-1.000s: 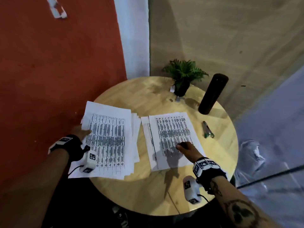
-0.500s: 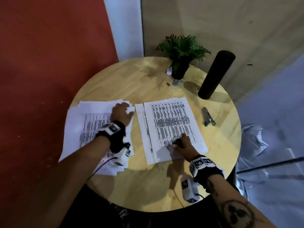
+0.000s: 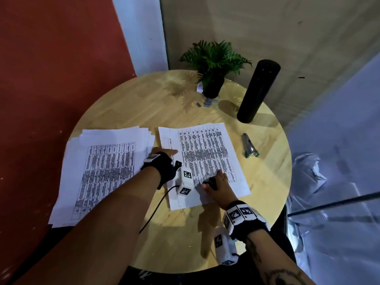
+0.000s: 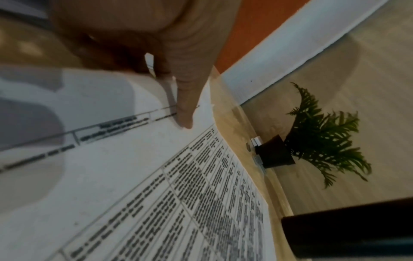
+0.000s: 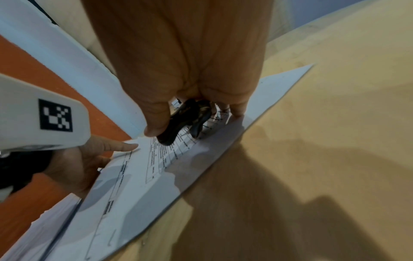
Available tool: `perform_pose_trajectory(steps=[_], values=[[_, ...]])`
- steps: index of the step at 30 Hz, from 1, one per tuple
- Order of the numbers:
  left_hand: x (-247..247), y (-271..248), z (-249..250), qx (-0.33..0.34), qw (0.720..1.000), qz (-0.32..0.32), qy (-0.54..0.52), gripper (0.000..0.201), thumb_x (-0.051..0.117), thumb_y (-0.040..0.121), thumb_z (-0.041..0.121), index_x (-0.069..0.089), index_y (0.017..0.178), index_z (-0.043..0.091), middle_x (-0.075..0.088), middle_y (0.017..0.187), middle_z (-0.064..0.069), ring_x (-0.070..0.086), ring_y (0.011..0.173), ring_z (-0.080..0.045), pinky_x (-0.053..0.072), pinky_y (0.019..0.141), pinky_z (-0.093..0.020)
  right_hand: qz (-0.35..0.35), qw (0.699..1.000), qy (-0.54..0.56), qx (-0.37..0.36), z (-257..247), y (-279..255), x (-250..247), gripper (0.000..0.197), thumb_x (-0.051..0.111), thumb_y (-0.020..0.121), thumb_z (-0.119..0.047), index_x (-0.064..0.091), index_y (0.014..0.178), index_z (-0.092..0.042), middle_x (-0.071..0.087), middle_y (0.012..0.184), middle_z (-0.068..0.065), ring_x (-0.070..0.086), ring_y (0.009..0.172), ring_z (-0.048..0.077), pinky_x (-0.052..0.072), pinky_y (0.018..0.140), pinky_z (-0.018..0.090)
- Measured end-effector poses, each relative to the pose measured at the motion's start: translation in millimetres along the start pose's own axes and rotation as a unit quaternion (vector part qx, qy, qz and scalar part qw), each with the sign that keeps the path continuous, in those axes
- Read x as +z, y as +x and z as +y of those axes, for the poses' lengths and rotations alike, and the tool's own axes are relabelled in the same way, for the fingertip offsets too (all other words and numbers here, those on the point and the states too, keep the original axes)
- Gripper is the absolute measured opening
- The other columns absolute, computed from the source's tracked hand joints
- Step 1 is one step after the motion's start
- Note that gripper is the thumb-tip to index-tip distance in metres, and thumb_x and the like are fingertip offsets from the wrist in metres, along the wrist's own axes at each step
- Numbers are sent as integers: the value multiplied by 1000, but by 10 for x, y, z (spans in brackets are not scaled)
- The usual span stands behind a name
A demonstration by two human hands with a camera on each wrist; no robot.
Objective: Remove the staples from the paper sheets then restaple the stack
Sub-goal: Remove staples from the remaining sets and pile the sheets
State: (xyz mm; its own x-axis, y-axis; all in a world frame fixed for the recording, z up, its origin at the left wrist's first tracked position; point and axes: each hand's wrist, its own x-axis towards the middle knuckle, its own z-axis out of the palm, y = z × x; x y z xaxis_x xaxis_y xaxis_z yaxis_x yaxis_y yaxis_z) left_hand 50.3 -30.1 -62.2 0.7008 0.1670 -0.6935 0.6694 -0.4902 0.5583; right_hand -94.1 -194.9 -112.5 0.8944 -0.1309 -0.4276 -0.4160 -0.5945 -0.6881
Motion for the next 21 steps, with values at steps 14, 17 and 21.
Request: perform_pose_trajectory(steps=[14, 17, 21], values=[[-12, -136, -303, 181, 971, -82, -135, 49, 78, 75, 15, 55, 119, 12, 57, 128, -8, 59, 111, -18, 40, 103, -36, 83, 976, 199, -6, -21, -123, -231, 19, 66, 86, -25, 57, 89, -9, 60, 105, 12, 56, 107, 25, 41, 85, 34], [-142, -315, -216, 246, 950, -110, -155, 33, 66, 82, -4, 57, 100, 21, 58, 119, -9, 62, 95, -10, 41, 100, -34, 137, 949, 281, -30, -96, -216, -583, 44, 72, 75, -43, 67, 105, -11, 40, 139, -1, 40, 126, 10, 37, 103, 36], [-375, -496, -133, 271, 937, -165, -145, 41, 63, 84, -2, 54, 124, 5, 60, 123, -11, 66, 83, 2, 44, 95, -31, 107, 892, 433, -74, -297, -361, -1080, 27, 71, 80, -23, 65, 105, -15, 43, 122, -28, 58, 89, -6, 45, 71, 18]])
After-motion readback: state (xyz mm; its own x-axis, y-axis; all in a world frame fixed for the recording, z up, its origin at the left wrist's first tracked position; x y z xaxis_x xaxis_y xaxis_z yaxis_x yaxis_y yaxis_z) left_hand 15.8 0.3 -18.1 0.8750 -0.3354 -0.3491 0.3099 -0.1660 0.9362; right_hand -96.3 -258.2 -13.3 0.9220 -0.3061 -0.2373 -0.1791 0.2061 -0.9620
